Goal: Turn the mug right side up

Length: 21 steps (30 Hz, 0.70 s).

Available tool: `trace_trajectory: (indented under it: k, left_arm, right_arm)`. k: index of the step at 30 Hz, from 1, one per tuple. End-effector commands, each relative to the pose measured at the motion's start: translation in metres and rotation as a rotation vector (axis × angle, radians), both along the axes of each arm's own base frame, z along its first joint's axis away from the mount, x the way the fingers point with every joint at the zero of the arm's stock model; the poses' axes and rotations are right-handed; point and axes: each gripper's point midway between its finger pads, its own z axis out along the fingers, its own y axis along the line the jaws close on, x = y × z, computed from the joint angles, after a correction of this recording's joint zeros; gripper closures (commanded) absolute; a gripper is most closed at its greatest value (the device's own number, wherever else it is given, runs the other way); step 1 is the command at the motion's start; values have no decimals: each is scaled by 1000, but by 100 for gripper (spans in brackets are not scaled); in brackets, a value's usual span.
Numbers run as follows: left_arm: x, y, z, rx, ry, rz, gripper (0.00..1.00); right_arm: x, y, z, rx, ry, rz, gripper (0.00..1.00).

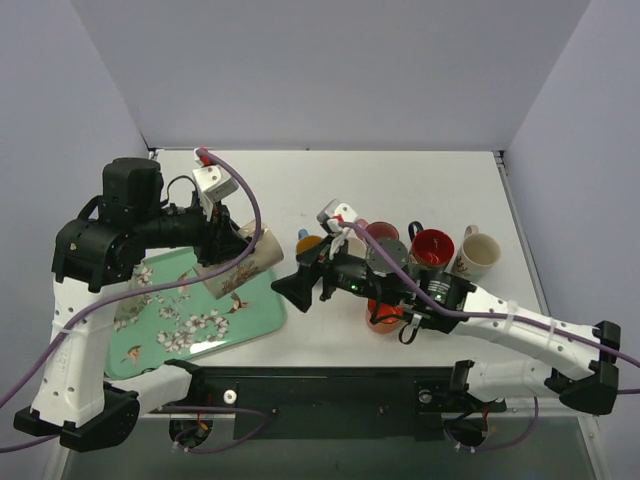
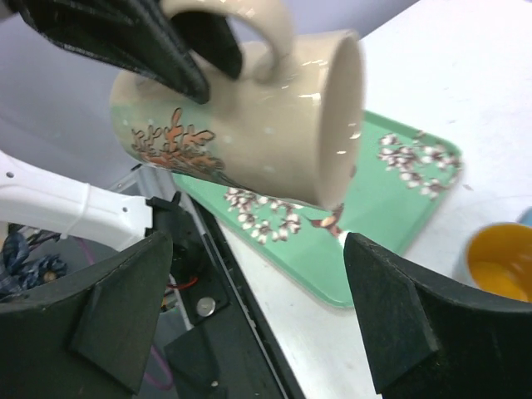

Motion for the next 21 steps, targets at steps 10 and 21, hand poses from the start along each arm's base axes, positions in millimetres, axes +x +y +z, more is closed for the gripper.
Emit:
trace_trajectory:
  k: [10,21]
  left_arm:
    - [-26,-16,31,-81,-132,-138,100]
    - [3,0,7,18,-131,40,93]
  right_arm:
    - [-3,16,32,54,-49,127,18]
    - [-12,25,34,102,-32,137,100]
